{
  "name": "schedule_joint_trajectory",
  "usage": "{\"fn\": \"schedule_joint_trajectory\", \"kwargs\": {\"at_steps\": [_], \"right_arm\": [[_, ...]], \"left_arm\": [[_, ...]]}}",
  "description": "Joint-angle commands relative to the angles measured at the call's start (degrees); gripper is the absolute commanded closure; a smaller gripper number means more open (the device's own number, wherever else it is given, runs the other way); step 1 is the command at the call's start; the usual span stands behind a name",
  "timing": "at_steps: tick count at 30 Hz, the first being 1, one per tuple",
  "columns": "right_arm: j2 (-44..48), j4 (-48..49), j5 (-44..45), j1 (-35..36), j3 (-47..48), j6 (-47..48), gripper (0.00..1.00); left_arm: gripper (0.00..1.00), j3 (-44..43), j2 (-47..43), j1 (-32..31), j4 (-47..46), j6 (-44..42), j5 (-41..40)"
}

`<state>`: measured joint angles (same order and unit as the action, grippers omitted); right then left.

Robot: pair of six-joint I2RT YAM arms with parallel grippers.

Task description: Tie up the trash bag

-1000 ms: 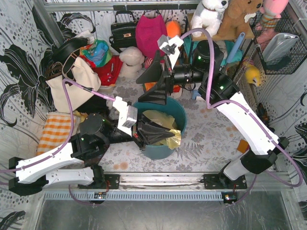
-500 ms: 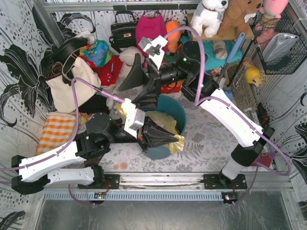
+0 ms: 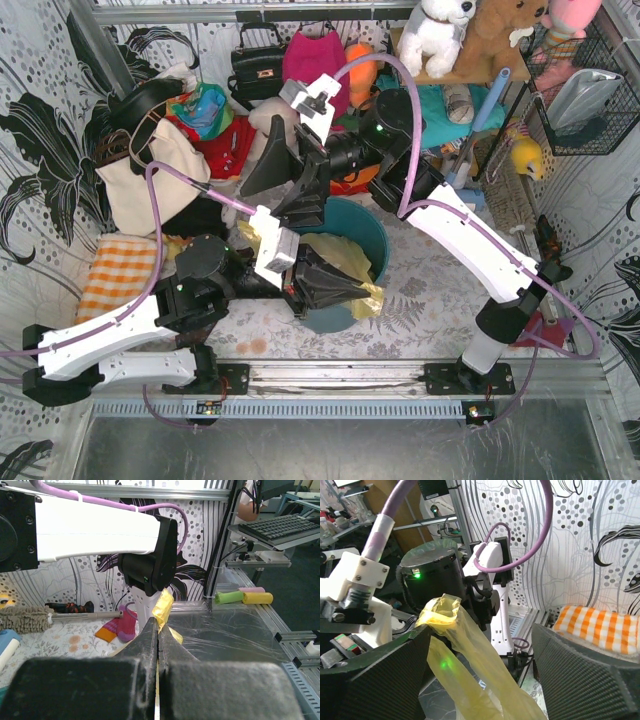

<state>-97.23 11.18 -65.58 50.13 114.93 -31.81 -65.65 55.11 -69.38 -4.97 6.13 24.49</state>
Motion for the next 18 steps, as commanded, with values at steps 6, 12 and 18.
{"fn": "schedule_joint_trajectory", "kwargs": {"at_steps": [6,12,18], "right_arm": [[3.57,-2.49,-2.03,0.06,3.15,3.67,0.24],[3.01,-4.80,-2.54,0.06,7.05,2.92,0.15],[2.03,-3.72,-4.36,0.30,7.50,0.59,0.10]], "left_arm": [[1.00,-2.63,-0.35,-0.24,-1.79,0.81,3.84],[1.00,-3.61,0.46,-0.25,-1.06,1.24,7.65],[1.00,-3.45,0.93,-0.22,-0.27,1.08,8.28]]}}
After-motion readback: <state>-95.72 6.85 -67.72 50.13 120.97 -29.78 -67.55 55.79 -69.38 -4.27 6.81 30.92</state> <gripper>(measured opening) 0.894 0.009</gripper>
